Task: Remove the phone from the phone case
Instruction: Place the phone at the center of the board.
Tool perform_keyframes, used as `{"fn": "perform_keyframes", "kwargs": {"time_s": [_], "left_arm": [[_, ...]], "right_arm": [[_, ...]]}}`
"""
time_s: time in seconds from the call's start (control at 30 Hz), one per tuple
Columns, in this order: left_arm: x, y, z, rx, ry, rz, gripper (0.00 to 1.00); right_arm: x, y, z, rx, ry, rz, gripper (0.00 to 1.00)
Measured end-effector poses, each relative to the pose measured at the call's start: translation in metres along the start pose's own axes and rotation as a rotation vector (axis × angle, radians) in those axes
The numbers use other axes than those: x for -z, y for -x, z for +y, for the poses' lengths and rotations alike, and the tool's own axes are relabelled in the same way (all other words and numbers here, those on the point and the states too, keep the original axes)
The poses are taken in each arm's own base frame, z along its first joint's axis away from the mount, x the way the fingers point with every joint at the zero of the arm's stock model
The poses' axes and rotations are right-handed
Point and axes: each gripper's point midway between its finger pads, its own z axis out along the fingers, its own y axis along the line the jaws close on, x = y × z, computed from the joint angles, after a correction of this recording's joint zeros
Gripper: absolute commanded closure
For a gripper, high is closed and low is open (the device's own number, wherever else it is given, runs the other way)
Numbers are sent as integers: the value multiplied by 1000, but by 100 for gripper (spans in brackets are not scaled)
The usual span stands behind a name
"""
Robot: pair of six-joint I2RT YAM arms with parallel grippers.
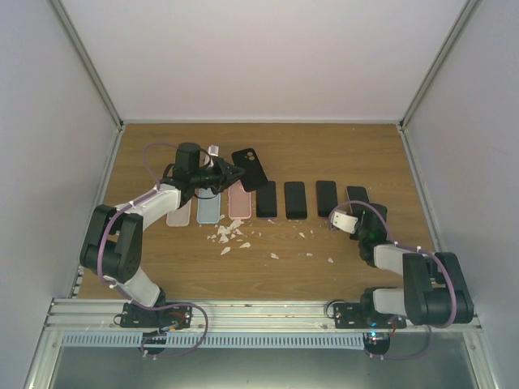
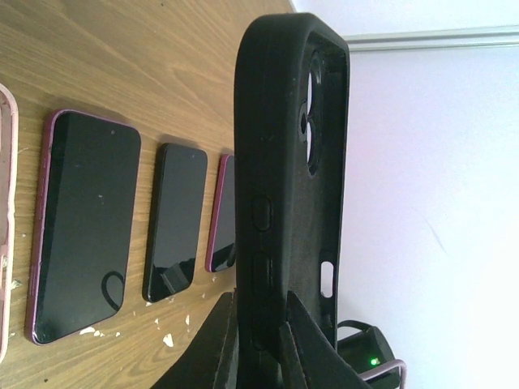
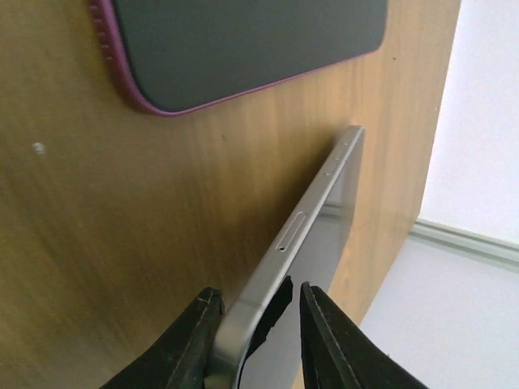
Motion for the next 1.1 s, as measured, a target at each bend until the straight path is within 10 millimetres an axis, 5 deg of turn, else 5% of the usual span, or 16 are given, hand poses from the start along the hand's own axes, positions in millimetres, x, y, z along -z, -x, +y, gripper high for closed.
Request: {"fn": "perform_keyframes", "kwargs": {"time_s": [0.33, 0.93, 1.1], "left_arm": [[-2, 0, 3, 5, 5, 2, 100], [-4, 1, 7, 12, 12, 5, 100], [-4, 1, 7, 12, 12, 6, 100]], "right_arm": [[-2, -1, 15, -2, 27, -1, 62], [-14, 2, 4, 11, 2, -5, 58], [-20, 2, -4, 23, -2, -3, 49]]}}
